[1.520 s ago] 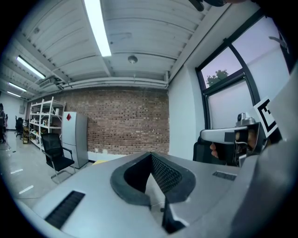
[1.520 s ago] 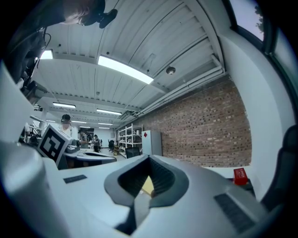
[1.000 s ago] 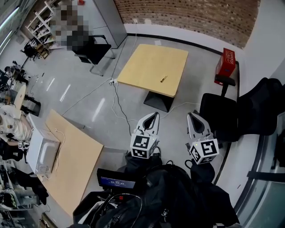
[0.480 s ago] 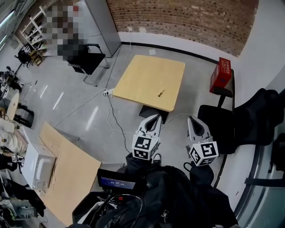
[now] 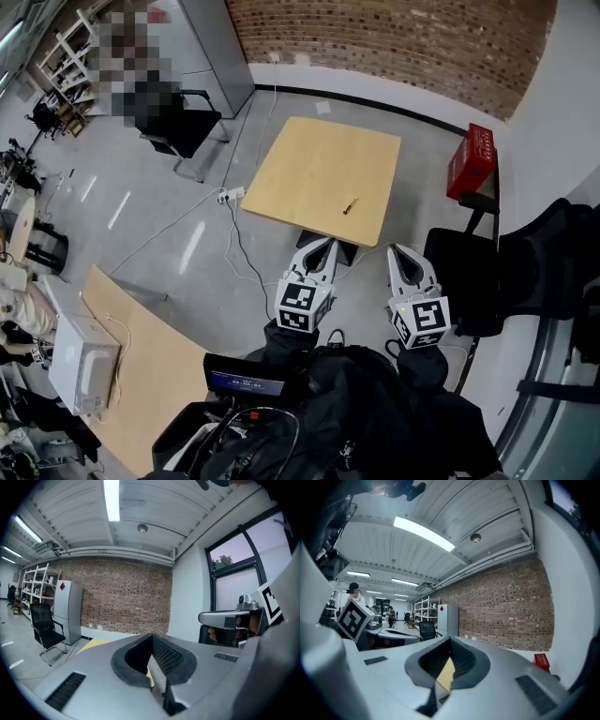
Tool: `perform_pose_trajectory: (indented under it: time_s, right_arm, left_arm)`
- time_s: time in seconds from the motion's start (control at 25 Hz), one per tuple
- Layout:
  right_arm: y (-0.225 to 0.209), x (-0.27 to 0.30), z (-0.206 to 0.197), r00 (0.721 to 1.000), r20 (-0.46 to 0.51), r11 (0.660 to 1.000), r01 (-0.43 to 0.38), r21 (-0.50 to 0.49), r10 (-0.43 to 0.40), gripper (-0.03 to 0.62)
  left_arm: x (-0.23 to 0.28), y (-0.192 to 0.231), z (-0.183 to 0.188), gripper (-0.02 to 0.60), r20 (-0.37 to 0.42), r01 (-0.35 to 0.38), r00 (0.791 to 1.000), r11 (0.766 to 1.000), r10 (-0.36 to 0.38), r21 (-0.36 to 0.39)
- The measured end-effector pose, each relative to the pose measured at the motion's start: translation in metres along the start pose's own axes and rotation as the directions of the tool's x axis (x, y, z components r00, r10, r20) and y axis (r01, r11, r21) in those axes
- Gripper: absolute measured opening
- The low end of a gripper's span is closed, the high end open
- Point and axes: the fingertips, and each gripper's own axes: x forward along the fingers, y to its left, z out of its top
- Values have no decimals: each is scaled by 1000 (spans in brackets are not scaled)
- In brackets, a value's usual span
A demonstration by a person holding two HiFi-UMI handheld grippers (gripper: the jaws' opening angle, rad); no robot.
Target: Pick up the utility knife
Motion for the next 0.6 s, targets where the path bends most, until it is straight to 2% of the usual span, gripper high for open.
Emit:
perform_pose_trajectory:
  time_s: [0.6]
  right_arm:
    - [-4,46,-14,998,-63,1000,16,0,-16,3]
  left_arm:
    - [34,30,-15,0,-54,82,995,995,-85,-48]
